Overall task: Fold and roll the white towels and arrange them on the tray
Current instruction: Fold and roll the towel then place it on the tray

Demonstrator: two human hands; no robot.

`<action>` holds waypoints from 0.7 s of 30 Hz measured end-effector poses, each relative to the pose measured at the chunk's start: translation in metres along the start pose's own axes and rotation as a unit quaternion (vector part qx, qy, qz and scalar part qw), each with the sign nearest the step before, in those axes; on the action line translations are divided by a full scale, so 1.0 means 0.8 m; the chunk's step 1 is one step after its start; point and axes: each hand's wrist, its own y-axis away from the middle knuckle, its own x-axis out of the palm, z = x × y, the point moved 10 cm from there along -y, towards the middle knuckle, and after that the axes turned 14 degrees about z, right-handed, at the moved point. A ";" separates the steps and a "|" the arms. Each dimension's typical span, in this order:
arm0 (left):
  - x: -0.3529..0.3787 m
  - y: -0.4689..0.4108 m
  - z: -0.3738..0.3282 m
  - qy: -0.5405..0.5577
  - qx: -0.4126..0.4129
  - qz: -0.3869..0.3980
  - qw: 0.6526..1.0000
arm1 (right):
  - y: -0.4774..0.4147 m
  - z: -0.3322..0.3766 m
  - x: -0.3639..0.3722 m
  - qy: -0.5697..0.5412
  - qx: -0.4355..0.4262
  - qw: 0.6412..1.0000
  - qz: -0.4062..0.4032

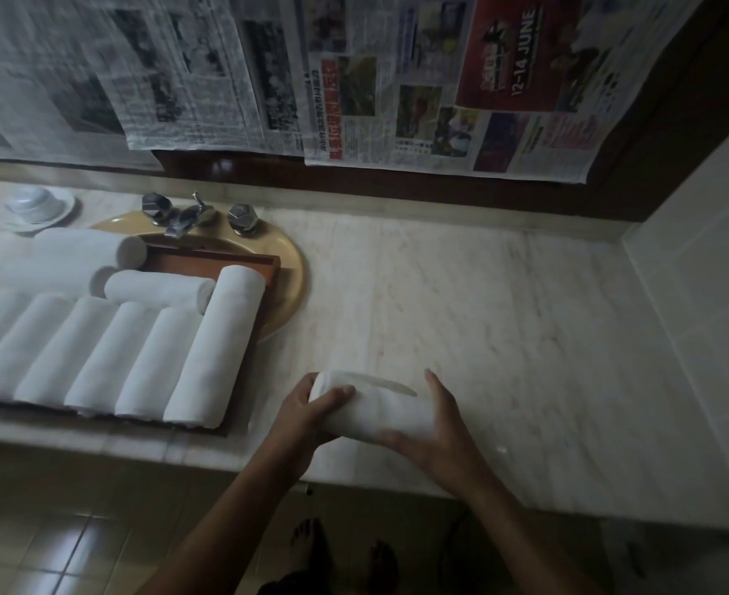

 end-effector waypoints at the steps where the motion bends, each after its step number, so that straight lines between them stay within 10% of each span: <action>1: -0.001 0.002 -0.006 0.012 0.013 0.010 1.000 | 0.002 -0.008 -0.003 -0.092 0.022 0.995 0.007; 9: -0.015 0.018 -0.047 0.032 0.081 0.087 0.992 | -0.016 0.046 0.027 -0.397 -0.057 0.901 0.166; 21: -0.138 0.035 -0.162 -0.023 0.135 -0.037 0.990 | -0.096 0.202 0.051 -0.043 -0.162 0.979 0.120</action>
